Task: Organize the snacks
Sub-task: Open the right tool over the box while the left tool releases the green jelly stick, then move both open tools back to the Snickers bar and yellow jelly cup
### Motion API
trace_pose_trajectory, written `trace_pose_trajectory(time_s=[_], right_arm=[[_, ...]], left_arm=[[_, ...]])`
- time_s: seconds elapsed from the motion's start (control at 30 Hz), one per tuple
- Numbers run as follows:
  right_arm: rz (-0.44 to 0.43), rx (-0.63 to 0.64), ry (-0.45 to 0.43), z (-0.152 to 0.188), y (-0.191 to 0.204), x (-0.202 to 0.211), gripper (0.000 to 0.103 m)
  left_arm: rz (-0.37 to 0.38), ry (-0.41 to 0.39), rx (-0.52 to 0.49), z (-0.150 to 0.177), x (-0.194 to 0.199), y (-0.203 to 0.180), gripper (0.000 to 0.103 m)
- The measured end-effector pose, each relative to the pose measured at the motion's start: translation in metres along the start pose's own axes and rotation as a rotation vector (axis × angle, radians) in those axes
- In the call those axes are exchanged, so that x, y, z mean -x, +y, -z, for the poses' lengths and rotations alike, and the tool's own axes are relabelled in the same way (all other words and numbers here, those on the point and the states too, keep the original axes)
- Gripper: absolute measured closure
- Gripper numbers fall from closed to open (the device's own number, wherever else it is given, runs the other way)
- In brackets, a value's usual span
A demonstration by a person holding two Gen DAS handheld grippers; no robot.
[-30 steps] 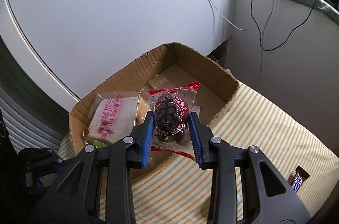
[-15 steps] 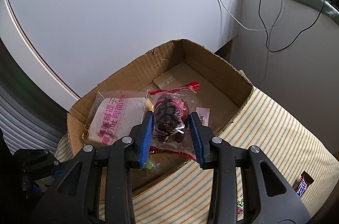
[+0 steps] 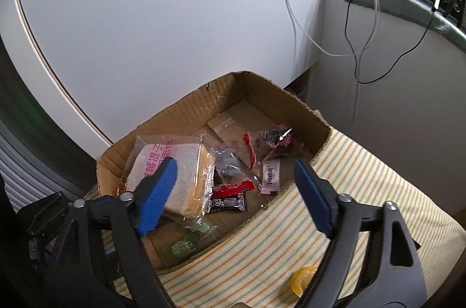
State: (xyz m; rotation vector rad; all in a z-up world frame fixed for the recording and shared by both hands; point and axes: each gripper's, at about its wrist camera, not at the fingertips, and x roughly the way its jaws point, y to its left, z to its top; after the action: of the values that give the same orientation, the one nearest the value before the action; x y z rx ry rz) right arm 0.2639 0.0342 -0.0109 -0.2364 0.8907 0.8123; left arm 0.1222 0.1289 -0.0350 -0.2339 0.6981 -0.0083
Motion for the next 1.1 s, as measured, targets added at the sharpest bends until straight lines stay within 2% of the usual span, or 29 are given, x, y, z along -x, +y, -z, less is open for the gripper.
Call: trace_pose_trajectory(time_s=[0.13,0.67,1.1], right_arm=[[0.009,-0.01,-0.012,0.001,-0.005,0.01,0.015],[0.048,-0.037,-0.064,0.022,-0.034,0.054,0.014],[0.158,-0.117,-0.097,0.057,-0.101,0.103,0.014]], left_arm=[[-0.007,0.003,-0.012,0.0,0.001,-0.004,0.041],[0.01,-0.004,-0.035,0.0,0.006,-0.029,0.041],[0.069,0.02,-0.074,0.005,-0.005,-0.066,0.041]])
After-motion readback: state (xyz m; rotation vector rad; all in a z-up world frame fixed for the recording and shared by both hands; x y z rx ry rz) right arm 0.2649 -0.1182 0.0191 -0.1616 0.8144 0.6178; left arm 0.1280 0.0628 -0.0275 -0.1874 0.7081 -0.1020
